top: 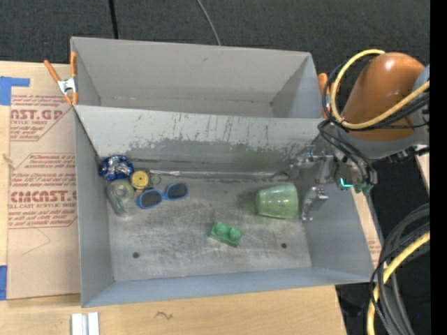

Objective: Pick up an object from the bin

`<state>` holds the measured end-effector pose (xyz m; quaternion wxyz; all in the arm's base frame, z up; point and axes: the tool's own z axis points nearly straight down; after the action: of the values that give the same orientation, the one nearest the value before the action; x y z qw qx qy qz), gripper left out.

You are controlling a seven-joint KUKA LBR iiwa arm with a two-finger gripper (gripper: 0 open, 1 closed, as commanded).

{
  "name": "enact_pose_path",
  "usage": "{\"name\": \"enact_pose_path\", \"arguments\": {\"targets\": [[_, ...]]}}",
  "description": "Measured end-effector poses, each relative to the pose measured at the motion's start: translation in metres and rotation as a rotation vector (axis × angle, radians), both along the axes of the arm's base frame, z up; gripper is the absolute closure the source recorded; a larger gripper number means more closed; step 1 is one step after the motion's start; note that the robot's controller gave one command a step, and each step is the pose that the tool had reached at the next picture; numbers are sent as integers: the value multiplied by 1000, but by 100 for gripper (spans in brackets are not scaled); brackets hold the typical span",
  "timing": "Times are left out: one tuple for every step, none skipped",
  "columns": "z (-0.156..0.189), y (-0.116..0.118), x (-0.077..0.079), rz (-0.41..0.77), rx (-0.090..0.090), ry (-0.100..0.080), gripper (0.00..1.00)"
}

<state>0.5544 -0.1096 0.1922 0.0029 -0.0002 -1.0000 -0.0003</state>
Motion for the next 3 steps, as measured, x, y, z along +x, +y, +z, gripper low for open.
{"name": "enact_pose_path", "arguments": {"targets": [[-111,-6,27,154,-1,-10,0],[-111,-7,27,154,-2,-9,100],[1,16,-35,579,0,-11,100]]}}
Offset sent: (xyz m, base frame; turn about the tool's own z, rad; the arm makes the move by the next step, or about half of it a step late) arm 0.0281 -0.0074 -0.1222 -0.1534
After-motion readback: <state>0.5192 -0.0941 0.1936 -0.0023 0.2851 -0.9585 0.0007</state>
